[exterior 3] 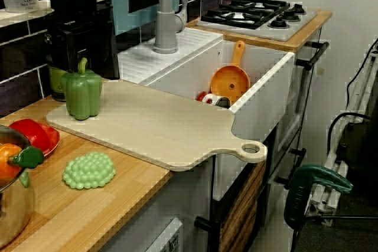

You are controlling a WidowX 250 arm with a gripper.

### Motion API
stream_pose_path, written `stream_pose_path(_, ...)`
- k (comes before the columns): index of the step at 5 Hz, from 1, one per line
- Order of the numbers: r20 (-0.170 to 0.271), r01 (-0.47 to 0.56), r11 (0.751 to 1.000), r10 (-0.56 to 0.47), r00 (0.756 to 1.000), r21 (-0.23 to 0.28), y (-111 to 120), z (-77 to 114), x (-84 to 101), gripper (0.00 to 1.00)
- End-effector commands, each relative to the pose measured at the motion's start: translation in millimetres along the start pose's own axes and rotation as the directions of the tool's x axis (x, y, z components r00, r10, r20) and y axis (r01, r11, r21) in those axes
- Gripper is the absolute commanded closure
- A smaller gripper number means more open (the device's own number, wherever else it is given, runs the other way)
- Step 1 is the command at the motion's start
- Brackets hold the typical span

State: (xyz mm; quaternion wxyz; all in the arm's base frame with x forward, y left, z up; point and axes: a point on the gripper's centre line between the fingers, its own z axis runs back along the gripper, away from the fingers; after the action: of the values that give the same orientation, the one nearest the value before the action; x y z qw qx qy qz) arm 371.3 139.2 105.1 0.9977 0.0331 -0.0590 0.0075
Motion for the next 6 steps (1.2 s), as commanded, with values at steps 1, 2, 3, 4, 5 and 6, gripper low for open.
stream_pose_path(1,0.031,-0.002,1.0,0.001,1.0,0.022,1.3,9.0,1.0,0.0)
stream_pose_path(2,0.033,-0.005,1.0,0.005,0.999,0.026,2.4,7.6,-0.1,0.0)
stream_pose_path(3,0.031,-0.007,0.999,0.006,1.0,0.034,2.6,3.0,-2.6,0.0)
stream_pose_path(4,0.029,-0.006,0.999,0.005,1.0,0.041,2.5,-0.5,-4.0,0.0)
stream_pose_path(5,0.028,-0.006,0.999,0.005,1.0,0.044,3.0,-3.2,-3.8,1.0)
stream_pose_path(6,0.024,-0.011,0.999,0.01,1.0,0.042,4.2,-2.9,-3.1,1.0)
